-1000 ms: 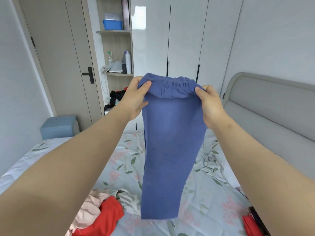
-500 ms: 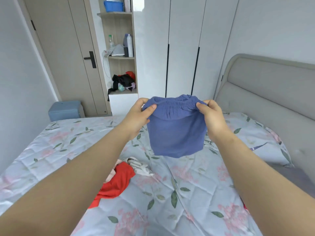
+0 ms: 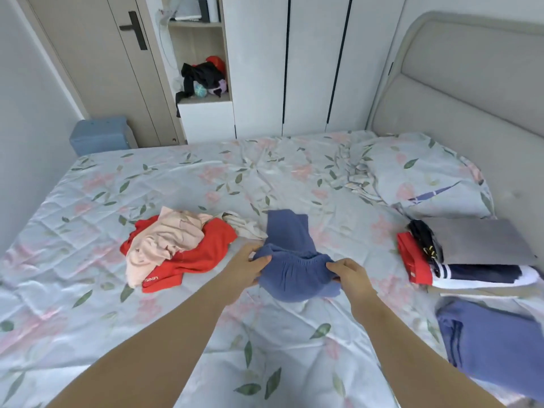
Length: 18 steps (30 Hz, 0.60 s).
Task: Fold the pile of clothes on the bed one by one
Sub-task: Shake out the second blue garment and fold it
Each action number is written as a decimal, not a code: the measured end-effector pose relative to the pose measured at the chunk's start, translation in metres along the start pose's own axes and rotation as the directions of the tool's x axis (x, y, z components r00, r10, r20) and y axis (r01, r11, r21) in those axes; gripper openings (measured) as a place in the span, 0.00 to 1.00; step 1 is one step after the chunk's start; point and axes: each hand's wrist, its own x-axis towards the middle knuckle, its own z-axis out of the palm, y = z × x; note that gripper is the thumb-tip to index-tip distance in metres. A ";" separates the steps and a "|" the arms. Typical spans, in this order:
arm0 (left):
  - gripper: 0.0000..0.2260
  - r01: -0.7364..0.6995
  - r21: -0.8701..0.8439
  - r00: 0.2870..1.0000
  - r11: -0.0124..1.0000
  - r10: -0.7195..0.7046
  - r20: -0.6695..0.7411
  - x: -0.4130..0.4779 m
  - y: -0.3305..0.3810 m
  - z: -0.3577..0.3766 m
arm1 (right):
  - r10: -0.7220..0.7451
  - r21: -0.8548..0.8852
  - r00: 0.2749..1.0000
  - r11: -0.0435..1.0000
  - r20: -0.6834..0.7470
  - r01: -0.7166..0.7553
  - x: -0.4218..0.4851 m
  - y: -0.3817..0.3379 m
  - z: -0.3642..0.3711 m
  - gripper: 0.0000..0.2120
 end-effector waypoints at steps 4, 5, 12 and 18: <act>0.04 0.093 0.078 0.996 0.993 -0.091 -0.026 0.016 -0.029 0.003 | 0.096 -0.069 0.995 0.993 0.015 -0.094 0.018 0.029 0.001 0.11; 0.04 0.111 0.081 0.994 0.991 -0.109 -0.032 0.021 -0.033 0.004 | 0.114 -0.087 0.993 0.990 0.014 -0.112 0.024 0.034 0.001 0.11; 0.04 0.147 0.097 0.986 0.984 -0.138 -0.098 0.094 -0.020 0.009 | 0.124 -0.243 0.992 0.963 0.027 -0.113 0.092 0.022 0.011 0.14; 0.24 0.052 0.063 0.982 0.997 -0.040 -0.182 0.199 -0.001 0.016 | -0.035 -0.113 0.997 0.993 0.065 0.042 0.182 -0.009 0.029 0.12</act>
